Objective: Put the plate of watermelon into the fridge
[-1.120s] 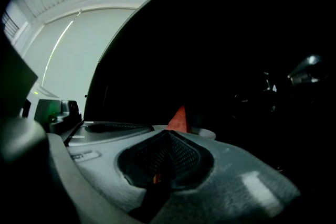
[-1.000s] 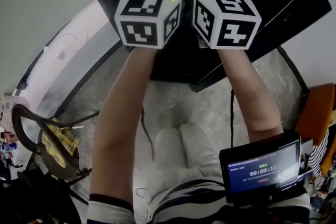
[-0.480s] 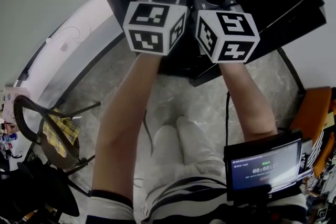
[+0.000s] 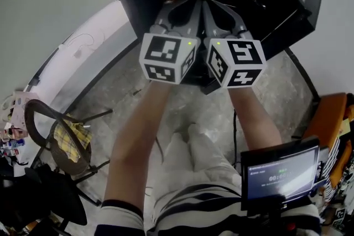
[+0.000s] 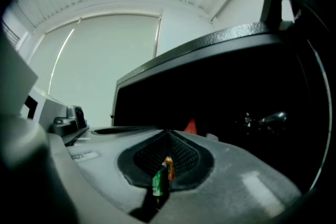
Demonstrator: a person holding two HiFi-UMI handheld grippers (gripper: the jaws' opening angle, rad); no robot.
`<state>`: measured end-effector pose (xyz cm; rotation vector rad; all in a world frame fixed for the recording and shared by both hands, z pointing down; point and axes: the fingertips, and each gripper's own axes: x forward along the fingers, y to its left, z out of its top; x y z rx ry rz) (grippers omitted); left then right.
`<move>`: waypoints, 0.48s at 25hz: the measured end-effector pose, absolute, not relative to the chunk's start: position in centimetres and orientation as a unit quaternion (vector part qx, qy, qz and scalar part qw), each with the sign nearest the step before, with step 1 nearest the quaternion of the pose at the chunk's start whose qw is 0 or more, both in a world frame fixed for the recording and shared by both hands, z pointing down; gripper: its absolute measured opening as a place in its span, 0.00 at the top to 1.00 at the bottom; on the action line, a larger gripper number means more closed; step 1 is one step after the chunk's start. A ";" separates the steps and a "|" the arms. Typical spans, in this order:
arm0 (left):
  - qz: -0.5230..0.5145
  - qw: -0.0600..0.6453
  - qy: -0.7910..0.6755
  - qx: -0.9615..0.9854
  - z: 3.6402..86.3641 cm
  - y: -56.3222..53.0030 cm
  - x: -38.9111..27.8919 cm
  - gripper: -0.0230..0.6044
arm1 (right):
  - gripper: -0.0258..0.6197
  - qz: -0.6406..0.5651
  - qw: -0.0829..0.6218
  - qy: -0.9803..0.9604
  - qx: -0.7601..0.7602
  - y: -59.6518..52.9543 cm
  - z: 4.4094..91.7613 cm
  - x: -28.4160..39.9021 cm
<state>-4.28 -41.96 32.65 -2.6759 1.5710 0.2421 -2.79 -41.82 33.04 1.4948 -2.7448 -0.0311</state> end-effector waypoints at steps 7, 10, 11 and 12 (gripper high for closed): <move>0.081 -0.005 0.498 -0.863 29.2 -39.0 -4.1 0.97 | 0.96 0.016 0.004 -0.878 0.478 -39.1 29.9 -2.2; 0.072 0.004 0.497 -0.865 28.0 -37.8 -3.8 0.97 | 0.96 0.027 0.002 -0.879 0.476 -38.2 28.5 -1.8; 0.073 0.004 0.496 -0.865 27.4 -37.3 -3.7 0.97 | 0.96 0.029 0.002 -0.880 0.474 -37.8 28.0 -1.8; 0.074 0.003 0.496 -0.865 26.8 -36.8 -3.7 0.97 | 0.96 0.031 0.001 -0.881 0.472 -37.3 27.5 -1.7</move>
